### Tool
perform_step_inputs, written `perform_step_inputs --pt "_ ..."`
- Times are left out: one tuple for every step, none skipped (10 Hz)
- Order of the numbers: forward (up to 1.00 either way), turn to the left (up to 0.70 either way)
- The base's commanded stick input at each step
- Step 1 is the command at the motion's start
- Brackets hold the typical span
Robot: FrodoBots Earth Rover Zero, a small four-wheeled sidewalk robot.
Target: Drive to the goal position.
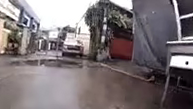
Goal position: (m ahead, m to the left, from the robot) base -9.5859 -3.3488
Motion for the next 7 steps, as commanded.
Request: perform_step_inputs --pt "1.0 0.17" --pt "1.0 0.27" --pt "1.0 0.27" --pt "1.0 0.27" --pt "1.0 0.27" --pt "1.0 0.27" --pt "1.0 0.27"
